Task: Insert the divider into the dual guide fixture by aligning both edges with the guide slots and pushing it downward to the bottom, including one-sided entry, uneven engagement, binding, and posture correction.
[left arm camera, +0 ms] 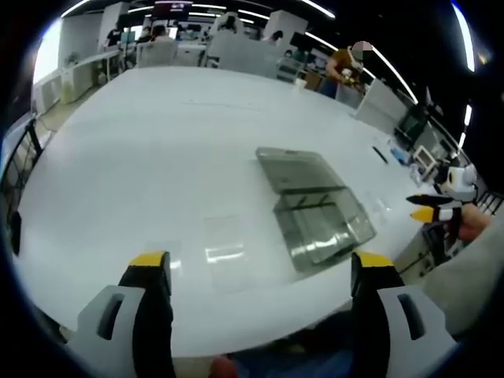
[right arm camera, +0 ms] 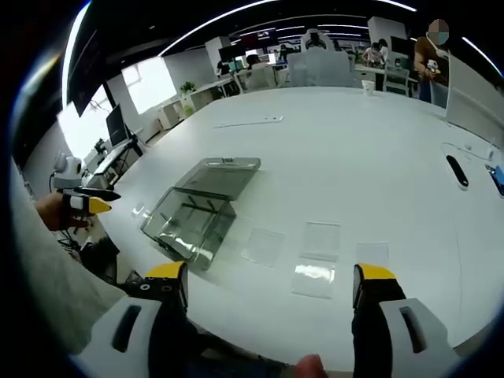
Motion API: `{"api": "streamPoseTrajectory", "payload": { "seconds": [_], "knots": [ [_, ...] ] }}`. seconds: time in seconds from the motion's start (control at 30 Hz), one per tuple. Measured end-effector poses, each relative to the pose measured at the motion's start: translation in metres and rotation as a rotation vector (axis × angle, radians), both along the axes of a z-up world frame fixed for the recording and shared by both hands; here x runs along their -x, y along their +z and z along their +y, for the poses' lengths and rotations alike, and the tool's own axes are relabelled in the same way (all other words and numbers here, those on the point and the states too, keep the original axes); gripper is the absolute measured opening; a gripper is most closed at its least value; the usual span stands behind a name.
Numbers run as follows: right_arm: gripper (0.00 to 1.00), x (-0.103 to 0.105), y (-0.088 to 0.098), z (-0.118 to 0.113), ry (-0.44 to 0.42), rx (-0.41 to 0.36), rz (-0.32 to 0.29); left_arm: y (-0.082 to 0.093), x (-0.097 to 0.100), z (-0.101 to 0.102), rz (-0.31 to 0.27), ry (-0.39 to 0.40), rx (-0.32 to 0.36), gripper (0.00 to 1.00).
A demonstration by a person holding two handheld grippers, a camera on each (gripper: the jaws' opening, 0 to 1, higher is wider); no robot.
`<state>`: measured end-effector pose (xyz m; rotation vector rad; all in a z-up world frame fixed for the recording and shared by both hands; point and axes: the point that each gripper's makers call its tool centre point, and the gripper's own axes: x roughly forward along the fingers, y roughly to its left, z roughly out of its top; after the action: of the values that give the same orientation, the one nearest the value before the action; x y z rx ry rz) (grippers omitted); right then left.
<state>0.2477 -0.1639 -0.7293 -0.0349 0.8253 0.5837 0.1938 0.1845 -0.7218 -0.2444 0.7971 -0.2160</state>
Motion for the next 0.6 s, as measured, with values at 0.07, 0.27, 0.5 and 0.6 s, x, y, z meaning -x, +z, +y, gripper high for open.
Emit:
{"api": "streamPoseTrajectory", "payload": {
  "seconds": [0.07,0.27,0.5,0.6],
  "knots": [
    [0.84,-0.0007,0.0001,0.0000,-0.001,-0.002,0.003,-0.0007,-0.0001,-0.0001,0.001,0.000,0.000,0.92],
    [0.84,-0.0019,-0.0005,0.0011,0.000,-0.003,0.005,-0.0020,-0.0011,-0.0001,0.004,0.000,0.002,0.92],
    [0.85,-0.0044,-0.0006,0.0005,-0.004,-0.001,0.002,-0.0021,-0.0023,-0.0020,0.005,-0.002,0.005,0.92],
    [0.84,-0.0046,-0.0007,0.0012,-0.007,-0.002,0.004,-0.0022,-0.0028,-0.0025,0.006,-0.003,0.005,0.91]
  ]
}}
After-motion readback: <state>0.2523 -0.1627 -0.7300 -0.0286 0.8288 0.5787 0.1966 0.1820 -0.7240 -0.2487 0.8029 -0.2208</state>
